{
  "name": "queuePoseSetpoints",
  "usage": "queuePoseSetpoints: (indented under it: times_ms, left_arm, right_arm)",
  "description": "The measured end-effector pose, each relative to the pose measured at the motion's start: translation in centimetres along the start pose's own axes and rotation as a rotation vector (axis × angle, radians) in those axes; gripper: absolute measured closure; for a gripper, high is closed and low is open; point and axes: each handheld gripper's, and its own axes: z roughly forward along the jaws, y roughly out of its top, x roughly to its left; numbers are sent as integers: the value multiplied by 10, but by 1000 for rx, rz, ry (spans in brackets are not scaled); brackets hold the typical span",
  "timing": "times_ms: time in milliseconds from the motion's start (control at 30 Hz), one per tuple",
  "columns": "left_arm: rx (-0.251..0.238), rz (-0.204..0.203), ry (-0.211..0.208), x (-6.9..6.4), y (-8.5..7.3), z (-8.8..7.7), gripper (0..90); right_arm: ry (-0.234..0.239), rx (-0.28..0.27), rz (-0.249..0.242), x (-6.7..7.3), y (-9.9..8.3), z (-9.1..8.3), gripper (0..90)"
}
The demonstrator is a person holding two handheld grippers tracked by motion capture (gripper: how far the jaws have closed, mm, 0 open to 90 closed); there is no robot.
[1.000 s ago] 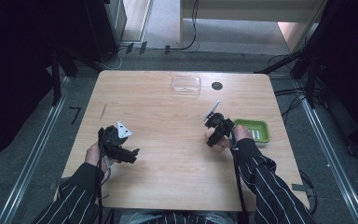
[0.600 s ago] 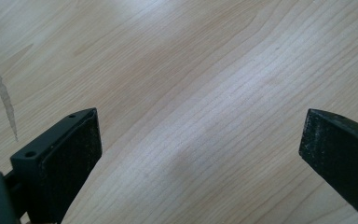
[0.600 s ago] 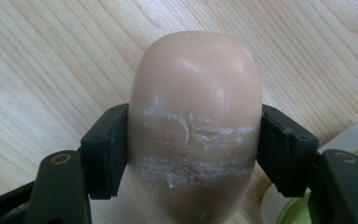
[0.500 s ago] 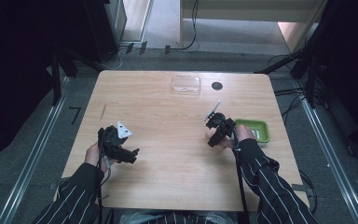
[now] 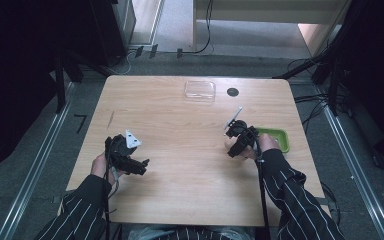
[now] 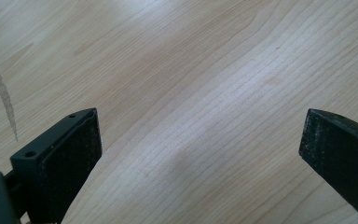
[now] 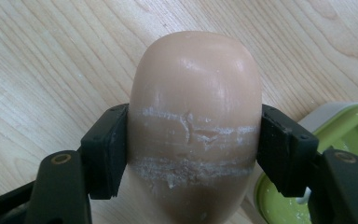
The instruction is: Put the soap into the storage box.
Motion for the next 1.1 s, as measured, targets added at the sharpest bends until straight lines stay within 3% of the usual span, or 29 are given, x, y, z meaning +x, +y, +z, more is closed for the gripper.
queuePoseSetpoints:
  times_ms: [433,1100]
  left_arm:
    - [-2,-1,0,0,0,0,0]
    - [-1,0,-2,0,0,0,0]
  right_arm:
    - [-8,-9,-15,-2,-6,-9,330]
    - [-15,-29,1,-12,-13,-21,330]
